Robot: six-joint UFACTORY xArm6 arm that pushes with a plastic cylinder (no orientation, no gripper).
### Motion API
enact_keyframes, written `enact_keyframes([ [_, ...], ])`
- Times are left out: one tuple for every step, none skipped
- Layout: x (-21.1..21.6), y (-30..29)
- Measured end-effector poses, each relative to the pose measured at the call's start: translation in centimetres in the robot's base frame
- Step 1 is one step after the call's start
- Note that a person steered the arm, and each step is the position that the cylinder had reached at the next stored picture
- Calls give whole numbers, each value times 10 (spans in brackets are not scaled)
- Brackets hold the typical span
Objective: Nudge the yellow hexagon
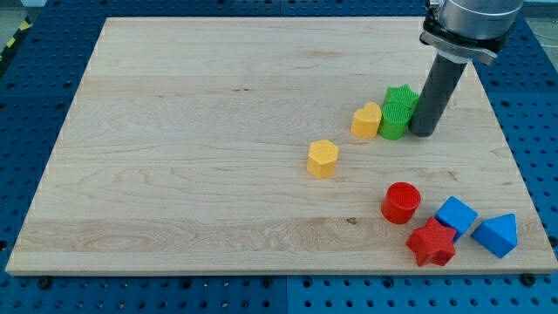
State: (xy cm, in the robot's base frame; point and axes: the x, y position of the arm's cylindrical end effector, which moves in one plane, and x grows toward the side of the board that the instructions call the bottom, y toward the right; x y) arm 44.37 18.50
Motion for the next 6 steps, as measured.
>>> enact_keyframes([
  [25,-1],
  [51,-18],
  [65,-50],
  [60,-95],
  [29,-154],
  [-33,-171],
])
